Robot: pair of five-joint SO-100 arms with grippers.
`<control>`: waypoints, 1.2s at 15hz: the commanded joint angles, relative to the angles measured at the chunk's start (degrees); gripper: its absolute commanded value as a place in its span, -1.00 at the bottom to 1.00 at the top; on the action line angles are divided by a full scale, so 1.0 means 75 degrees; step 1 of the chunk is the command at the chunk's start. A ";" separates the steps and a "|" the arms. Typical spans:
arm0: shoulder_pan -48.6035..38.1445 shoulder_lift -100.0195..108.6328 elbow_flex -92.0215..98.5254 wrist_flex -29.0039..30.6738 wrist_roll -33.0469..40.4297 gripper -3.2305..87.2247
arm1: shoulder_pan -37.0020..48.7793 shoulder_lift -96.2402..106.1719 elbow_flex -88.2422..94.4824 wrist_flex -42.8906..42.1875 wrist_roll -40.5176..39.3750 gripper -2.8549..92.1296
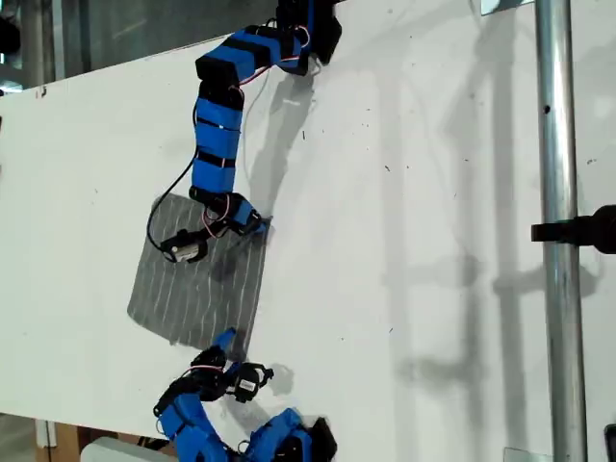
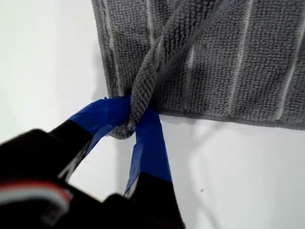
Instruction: Grasp corners of a towel and fold twice.
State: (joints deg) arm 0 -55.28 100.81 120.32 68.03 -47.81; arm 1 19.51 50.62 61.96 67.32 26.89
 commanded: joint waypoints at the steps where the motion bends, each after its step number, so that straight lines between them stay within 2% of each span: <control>1: 0.0152 -0.0855 -0.0434 -0.0293 -0.0105 -0.20 | -0.0176 0.0715 -0.0023 0.0035 0.0094 -0.94; 4: -0.0152 -0.2086 -0.1219 -0.0270 -0.0070 -0.23 | -0.0199 0.0750 0.0023 0.0035 0.0117 -0.94; 5: -0.0305 -0.2520 -0.1465 -0.0246 -0.0012 -0.29 | -0.0211 0.0762 0.0035 0.0023 0.0129 -0.94; 6: -0.0434 -0.2789 -0.1734 -0.0082 0.0117 -0.49 | -0.0223 0.0773 0.0059 0.0023 0.0129 -0.94; 7: -0.0492 -0.2859 -0.1805 -0.0070 0.0234 -0.85 | -0.0223 0.0809 0.0094 0.0023 0.0129 -0.94; 8: -0.0480 -0.2824 -0.1746 -0.0094 0.0293 -0.96 | -0.0223 0.0844 0.0117 0.0012 0.0129 -0.94; 10: -0.0187 -0.2332 -0.1477 -0.0105 0.0223 -0.97 | -0.0199 0.0996 0.0246 0.0012 0.0152 -0.94; 12: 0.0492 -0.1359 -0.1207 0.0281 -0.0094 -0.97 | -0.0246 0.1465 0.0691 0.0012 0.0305 -0.94; 15: 0.2227 0.0387 -0.0926 0.1031 -0.1078 -0.97 | -0.0645 0.2613 0.1852 0.0023 0.0785 -0.94; 18: 0.4359 0.2742 0.0199 0.0633 -0.2367 -0.96 | -0.1582 0.3797 0.2871 0.0375 0.1383 -0.94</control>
State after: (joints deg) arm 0 -29.79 112.50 119.44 73.83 -61.35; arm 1 10.81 71.37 82.18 68.73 35.51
